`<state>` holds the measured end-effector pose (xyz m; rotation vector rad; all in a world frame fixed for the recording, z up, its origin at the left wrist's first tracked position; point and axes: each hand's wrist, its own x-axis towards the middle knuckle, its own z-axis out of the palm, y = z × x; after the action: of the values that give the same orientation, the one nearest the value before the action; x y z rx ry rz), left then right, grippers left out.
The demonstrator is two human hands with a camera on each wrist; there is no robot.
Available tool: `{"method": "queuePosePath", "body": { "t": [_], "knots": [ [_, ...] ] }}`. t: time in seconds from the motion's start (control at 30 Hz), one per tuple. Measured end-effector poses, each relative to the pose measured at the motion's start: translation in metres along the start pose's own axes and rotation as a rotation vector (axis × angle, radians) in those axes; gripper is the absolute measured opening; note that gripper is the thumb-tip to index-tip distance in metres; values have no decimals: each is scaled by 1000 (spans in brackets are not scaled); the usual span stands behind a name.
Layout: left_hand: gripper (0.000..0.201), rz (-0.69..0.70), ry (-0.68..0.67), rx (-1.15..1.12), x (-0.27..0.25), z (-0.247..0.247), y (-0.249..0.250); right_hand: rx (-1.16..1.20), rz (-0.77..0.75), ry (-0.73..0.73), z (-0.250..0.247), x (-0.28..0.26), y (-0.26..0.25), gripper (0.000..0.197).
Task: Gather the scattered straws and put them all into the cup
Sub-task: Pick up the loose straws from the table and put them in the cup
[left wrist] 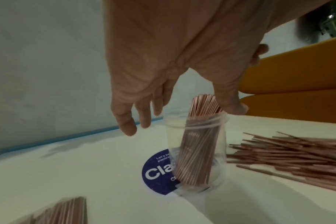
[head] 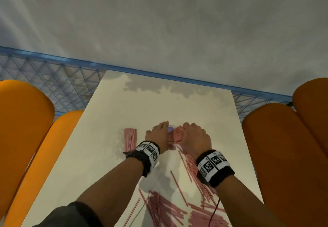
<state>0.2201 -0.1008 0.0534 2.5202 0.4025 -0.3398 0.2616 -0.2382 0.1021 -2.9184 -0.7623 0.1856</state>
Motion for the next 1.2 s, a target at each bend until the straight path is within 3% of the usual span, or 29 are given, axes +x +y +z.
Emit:
{"method": "queuePosePath", "body": {
  "t": [0.07,0.13,0.2,0.27,0.33,0.4,0.47,0.6,0.67,0.77,0.83,0.93,1.07,1.2],
  "knots": [
    [80,52,111,-41,-17,-4,-7,99,21,2,-4,-22,6,14],
    [42,85,188,-56,-47,-5,-20,183,-26,-95,7,-55,14,17],
    [23,-7,71,15,-86,6,-37,263,-91,-304,31,-96,20,15],
    [31,-177,-159,163,-128,27,-59,221,-121,-479,58,-134,17,24],
    [51,-298,-324,239,-164,52,-78,130,-111,-555,81,-159,12,63],
    [64,-368,-391,205,-189,73,-89,74,-77,-597,97,-172,3,93],
    [59,-396,-358,163,-198,91,-91,67,-52,-587,109,-178,-5,101],
    [29,-453,-212,33,-190,110,-85,138,-71,-444,132,-176,-11,62],
    [25,-491,-148,-98,-174,117,-87,162,-97,-415,138,-170,-10,49],
    [32,-516,-113,-278,-147,131,-99,173,-89,-405,144,-160,-10,41],
    [29,-532,-114,-359,-146,121,-94,246,-5,-401,138,-158,-11,37],
    [35,-560,-54,-435,-156,111,-84,375,153,-370,127,-155,-11,36],
    [42,-511,-49,-426,-162,111,-64,463,162,-393,127,-151,-26,17],
    [42,-577,-57,-528,-158,113,-68,414,201,-417,127,-148,-28,28]
  ]
}}
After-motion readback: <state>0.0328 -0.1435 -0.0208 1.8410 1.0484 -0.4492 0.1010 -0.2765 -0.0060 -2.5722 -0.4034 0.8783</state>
